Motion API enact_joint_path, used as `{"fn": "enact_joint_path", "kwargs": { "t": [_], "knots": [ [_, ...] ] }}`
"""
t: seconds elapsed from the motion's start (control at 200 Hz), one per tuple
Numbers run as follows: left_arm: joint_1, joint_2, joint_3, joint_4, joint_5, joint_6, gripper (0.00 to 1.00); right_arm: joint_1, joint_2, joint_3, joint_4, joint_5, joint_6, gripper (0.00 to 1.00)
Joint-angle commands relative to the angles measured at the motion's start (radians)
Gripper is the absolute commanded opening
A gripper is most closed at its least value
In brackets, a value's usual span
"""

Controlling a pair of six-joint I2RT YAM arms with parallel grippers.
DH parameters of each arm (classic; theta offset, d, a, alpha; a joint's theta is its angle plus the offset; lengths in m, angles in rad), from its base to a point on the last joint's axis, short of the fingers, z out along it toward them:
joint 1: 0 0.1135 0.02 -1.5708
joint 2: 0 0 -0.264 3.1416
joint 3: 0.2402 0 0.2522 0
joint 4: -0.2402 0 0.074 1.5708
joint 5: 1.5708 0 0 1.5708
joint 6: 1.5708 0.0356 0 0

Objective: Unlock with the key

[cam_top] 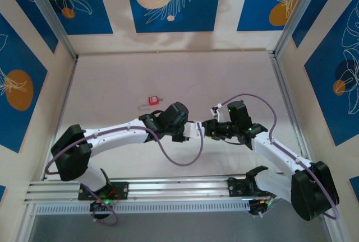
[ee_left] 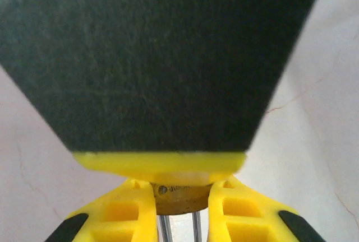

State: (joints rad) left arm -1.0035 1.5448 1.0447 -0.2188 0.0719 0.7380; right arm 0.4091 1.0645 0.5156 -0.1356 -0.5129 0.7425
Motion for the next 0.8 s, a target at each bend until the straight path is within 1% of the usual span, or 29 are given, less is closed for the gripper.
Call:
{"fn": "enact_joint_path", "kwargs": {
  "t": [0.0,0.185,0.255,0.43,0.645,0.795],
  "knots": [
    [0.009,0.004,0.035,-0.043,0.046,-0.017,0.00,0.013,0.015,0.031,0.024,-0.001,-0.032,0.40],
    [0.008,0.000,0.033,-0.048,0.070,-0.026,0.00,0.015,0.041,0.031,0.052,0.004,-0.030,0.36],
    [0.009,-0.001,0.031,-0.044,0.075,-0.032,0.00,0.016,0.056,0.034,0.070,-0.010,-0.029,0.33],
    [0.010,0.002,0.034,-0.045,0.077,-0.031,0.00,0.032,0.086,0.044,0.097,-0.039,-0.028,0.33],
    [0.011,0.008,0.034,-0.037,0.076,-0.029,0.01,0.047,0.099,0.046,0.109,-0.053,-0.035,0.29],
    [0.017,0.014,0.037,-0.029,0.072,-0.032,0.01,0.058,0.106,0.047,0.113,-0.065,-0.038,0.19]
  ]
}}
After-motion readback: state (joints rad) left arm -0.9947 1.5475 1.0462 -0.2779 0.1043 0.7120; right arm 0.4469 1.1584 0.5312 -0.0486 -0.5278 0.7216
